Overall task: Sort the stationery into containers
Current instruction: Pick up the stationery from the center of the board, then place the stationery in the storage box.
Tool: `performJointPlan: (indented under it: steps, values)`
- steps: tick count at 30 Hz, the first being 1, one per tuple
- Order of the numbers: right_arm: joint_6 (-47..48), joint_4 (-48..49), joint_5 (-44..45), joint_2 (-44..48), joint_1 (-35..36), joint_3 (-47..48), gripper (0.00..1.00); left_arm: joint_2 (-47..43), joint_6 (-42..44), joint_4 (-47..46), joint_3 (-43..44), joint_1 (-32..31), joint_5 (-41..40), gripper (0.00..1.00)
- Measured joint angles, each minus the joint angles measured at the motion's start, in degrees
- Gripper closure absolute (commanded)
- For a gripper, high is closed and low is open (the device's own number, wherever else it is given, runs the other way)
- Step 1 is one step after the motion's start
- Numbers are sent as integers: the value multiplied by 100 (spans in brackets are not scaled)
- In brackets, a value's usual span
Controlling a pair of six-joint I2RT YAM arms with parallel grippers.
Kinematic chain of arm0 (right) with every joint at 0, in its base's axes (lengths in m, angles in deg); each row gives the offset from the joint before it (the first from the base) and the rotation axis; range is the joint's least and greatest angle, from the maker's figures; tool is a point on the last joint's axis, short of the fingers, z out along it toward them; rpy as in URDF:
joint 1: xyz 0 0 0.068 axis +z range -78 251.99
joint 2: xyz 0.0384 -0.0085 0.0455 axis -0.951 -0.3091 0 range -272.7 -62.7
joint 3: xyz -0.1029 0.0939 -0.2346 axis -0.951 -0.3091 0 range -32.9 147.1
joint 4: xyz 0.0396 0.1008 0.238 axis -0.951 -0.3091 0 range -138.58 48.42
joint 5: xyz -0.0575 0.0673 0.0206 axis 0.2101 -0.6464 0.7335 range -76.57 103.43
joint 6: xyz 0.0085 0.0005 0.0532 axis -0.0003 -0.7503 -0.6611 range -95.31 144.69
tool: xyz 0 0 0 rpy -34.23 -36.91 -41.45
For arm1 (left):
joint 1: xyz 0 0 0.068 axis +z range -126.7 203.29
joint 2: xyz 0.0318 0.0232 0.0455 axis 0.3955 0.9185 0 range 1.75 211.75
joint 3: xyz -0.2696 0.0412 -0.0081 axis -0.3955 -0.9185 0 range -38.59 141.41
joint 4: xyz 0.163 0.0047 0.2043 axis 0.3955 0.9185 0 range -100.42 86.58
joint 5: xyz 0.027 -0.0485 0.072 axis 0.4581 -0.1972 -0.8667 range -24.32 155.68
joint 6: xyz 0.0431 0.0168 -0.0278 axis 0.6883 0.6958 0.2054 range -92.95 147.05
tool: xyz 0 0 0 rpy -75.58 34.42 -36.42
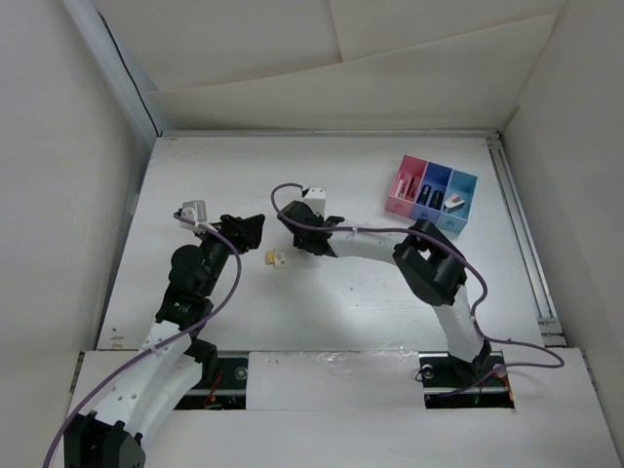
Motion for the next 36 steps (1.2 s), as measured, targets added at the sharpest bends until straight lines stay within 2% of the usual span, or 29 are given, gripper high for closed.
performJointPlan:
  steps: [5, 9, 12, 16, 23, 25, 27, 28, 31, 33, 36]
  values:
    - [114, -92, 11, 1036, -647, -793, 95, 0, 0, 0, 0, -2, 4, 31]
    - [249, 11, 31, 2299, -2096, -1189, 95, 76, 0, 0, 0, 0, 42, 31]
    - [345, 177, 225, 2918, -3316, -1220, 95, 149, 0, -2, 0, -2, 72, 31]
    - [422, 199, 645, 3169, -4457, -1329, 95, 164, 0, -7, 0, 0, 81, 31]
    - [474, -114, 1143, 2813, -4889, -1646, 94, 315, -11, -55, 0, -2, 133, 31]
    - [498, -173, 1233, 2706, -4913, -1668, 85, 317, -11, -63, 0, 0, 151, 31]
    - [511, -219, 1307, 2638, -4911, -1668, 71, 317, -11, -92, 0, 0, 162, 31]
    - [516, -227, 1333, 2621, -4911, -1670, 57, 317, -11, -101, 0, 0, 168, 31]
    - [542, -221, 1427, 2618, -4883, -1679, 40, 317, -11, -131, 0, 0, 179, 31]
    - [551, -221, 1451, 2618, -4863, -1687, 35, 317, -11, -131, 0, 0, 179, 31]
    - [564, -221, 1484, 2643, -4730, -1744, 33, 315, -11, -131, 0, -2, 179, 31]
